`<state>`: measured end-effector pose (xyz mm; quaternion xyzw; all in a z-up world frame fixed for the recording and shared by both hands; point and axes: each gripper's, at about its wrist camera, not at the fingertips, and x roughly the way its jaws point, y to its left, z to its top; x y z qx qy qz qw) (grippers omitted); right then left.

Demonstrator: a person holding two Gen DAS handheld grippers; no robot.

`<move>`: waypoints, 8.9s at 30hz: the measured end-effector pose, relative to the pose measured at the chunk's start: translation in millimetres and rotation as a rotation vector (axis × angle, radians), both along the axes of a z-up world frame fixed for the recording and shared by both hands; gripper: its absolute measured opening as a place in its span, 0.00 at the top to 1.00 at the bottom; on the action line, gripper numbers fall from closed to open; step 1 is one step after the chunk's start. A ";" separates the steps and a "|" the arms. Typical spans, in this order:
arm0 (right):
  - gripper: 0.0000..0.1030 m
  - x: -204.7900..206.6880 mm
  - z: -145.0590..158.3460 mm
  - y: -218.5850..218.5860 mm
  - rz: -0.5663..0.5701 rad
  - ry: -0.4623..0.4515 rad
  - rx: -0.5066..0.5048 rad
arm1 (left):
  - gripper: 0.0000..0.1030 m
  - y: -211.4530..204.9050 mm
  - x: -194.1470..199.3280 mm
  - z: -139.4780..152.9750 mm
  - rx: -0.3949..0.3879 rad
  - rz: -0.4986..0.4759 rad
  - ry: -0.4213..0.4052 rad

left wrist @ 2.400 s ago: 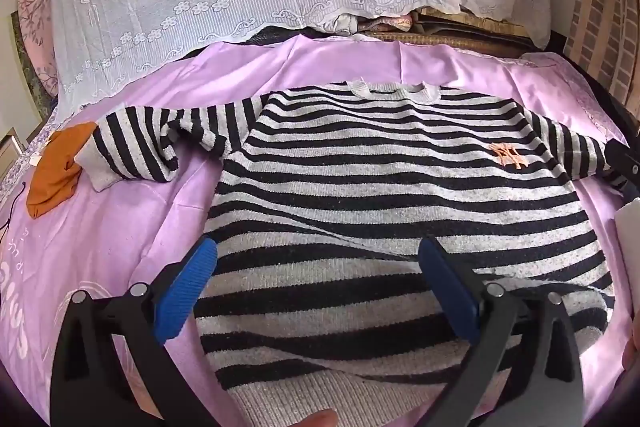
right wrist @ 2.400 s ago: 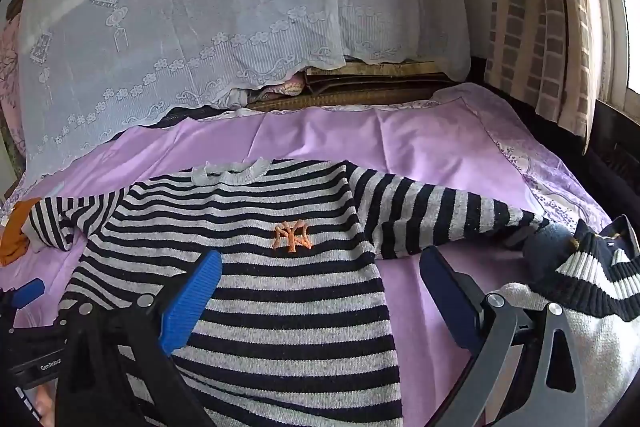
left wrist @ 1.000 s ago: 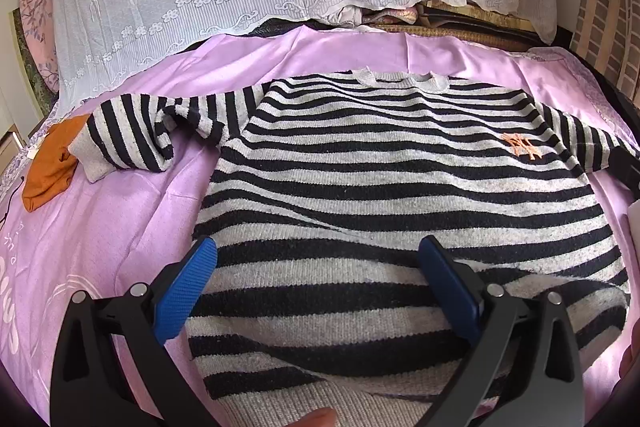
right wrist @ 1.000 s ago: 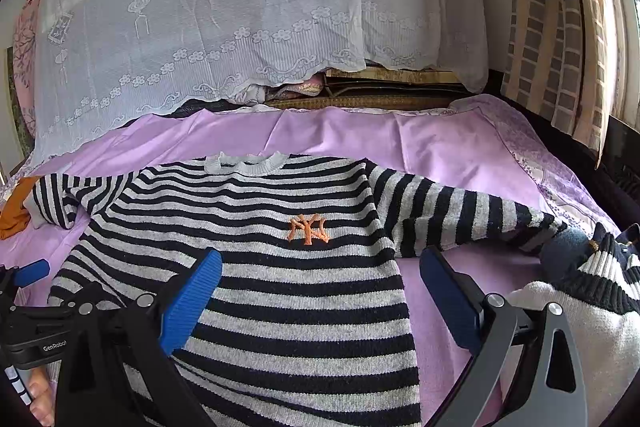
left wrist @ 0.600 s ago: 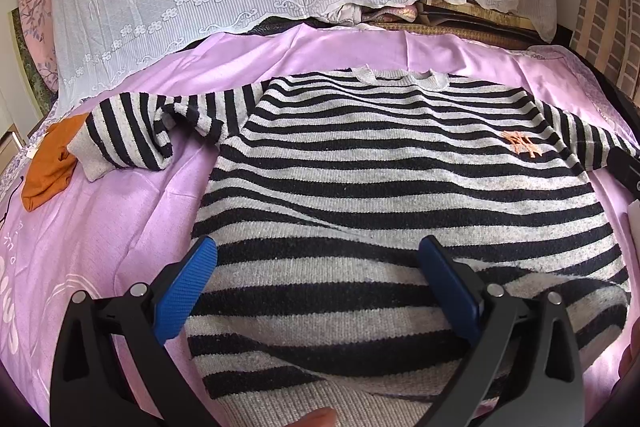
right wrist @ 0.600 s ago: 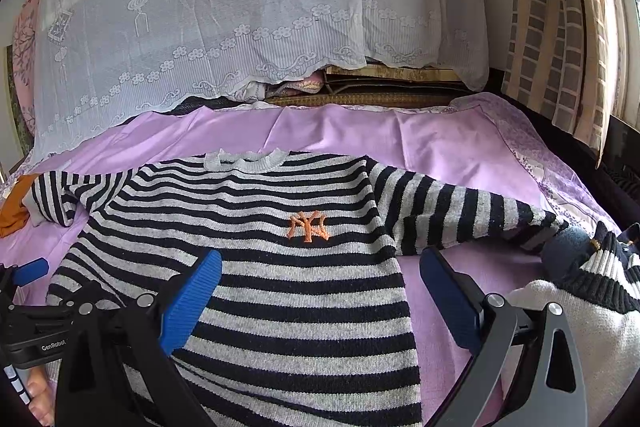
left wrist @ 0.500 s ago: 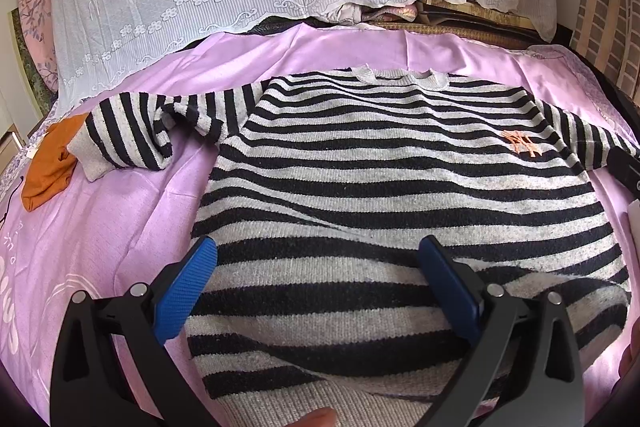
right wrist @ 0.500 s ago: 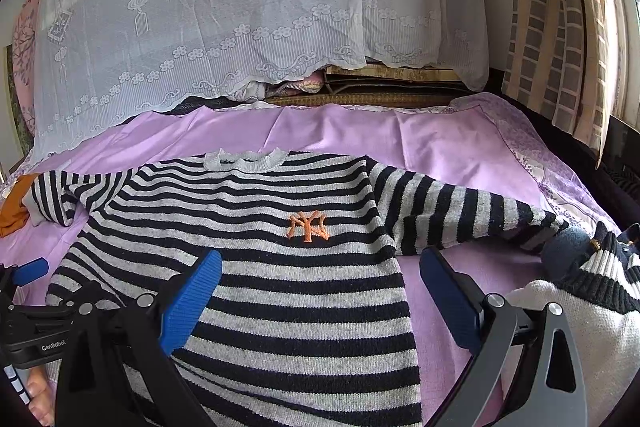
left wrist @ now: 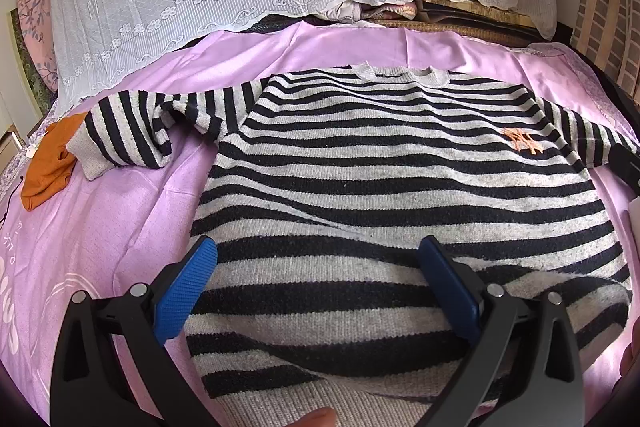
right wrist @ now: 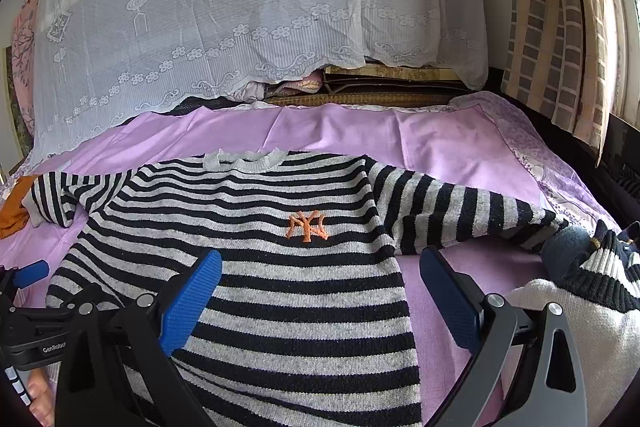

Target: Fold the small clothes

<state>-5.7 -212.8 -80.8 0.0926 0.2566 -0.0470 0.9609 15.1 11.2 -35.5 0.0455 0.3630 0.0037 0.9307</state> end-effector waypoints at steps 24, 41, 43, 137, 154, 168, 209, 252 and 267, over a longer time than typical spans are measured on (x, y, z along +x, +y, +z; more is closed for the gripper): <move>0.03 16.6 2.9 -11.0 0.023 0.040 0.022 | 0.05 9.0 19.2 12.5 0.060 -0.097 0.047; 0.03 293.3 -11.6 -88.6 0.183 0.299 0.288 | 0.05 33.4 240.1 45.1 0.065 -0.237 0.057; 0.03 311.0 -25.3 -95.4 0.199 0.344 0.270 | 0.05 33.3 261.7 33.8 0.062 -0.264 0.085; 0.82 205.3 -67.1 -340.8 -0.328 0.483 0.187 | 0.05 -144.4 85.5 -32.8 0.029 -0.604 0.234; 0.55 117.1 20.3 -177.1 0.175 0.264 0.307 | 0.05 59.4 43.1 -15.0 -0.065 -0.238 0.234; 0.31 37.8 -83.1 -58.2 0.315 0.504 0.402 | 0.31 50.2 14.9 -36.5 -0.163 -0.306 0.252; 0.36 37.4 -22.1 -33.3 0.433 0.335 0.150 | 0.94 286.7 154.5 23.5 -0.118 0.228 0.051; 0.55 176.7 -104.3 -359.9 -0.281 0.439 0.461 | 0.07 -211.5 132.6 -34.3 -0.036 -0.510 0.201; 0.94 162.2 -52.0 -335.2 -0.239 0.260 0.361 | 0.08 -157.9 148.4 -25.9 -0.120 -0.358 0.212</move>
